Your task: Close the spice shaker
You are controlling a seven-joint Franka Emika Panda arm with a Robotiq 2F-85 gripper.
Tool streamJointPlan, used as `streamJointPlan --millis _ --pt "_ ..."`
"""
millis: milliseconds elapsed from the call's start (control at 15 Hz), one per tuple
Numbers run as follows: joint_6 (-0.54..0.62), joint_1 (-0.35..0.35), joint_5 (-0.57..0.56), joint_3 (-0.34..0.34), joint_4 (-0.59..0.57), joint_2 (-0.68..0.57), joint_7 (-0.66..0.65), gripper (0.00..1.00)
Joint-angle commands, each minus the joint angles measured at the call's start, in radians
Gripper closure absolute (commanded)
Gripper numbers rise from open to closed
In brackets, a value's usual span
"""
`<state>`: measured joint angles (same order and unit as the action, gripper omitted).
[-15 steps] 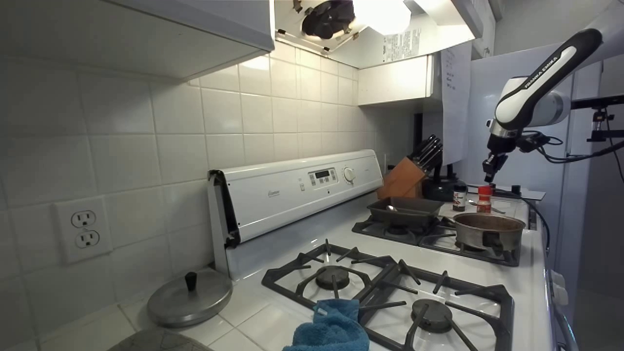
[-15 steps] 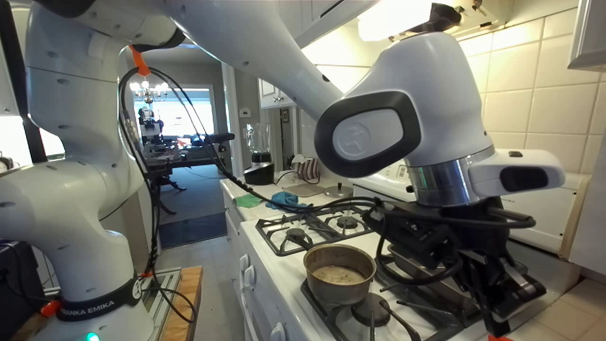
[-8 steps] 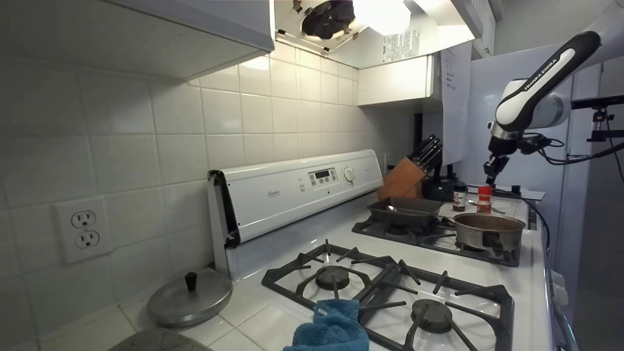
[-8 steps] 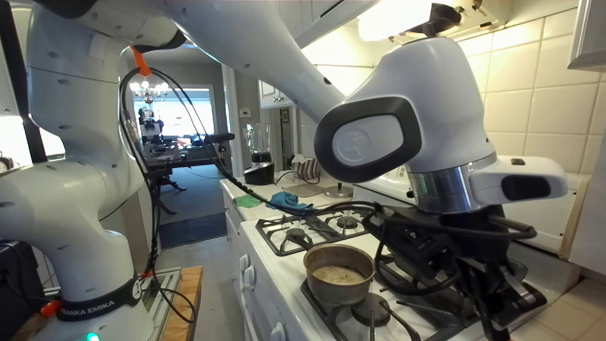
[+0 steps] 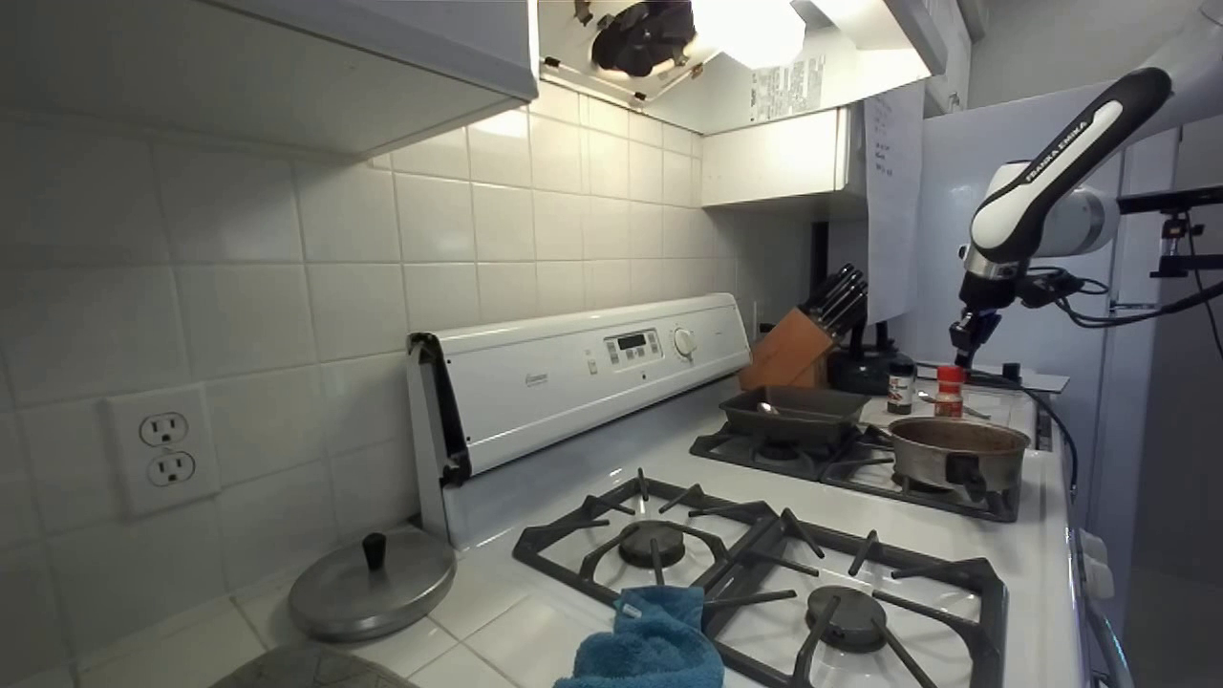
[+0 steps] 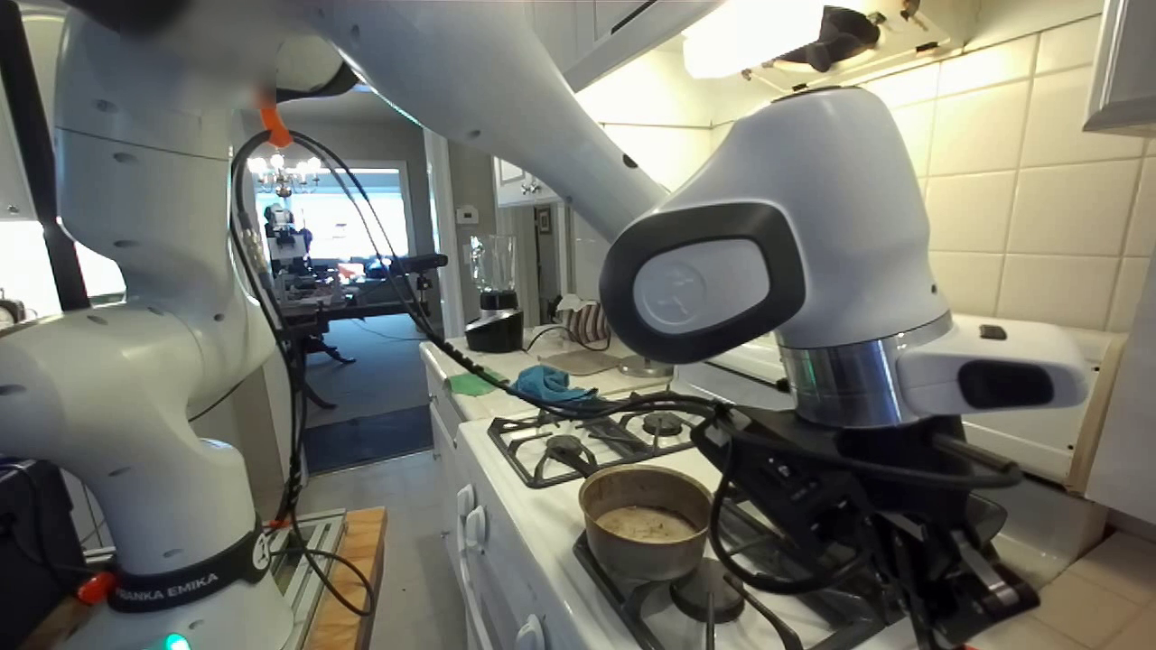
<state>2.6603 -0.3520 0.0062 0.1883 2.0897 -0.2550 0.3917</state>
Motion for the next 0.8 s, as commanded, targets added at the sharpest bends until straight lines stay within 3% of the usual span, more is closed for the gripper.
streamJointPlan --millis 0,733 --pt "-0.013 -0.016 0.04 -0.013 -0.015 -0.012 0.032 1.0" --pt "-0.022 -0.023 0.064 -0.015 -0.021 -0.029 0.037 1.0"
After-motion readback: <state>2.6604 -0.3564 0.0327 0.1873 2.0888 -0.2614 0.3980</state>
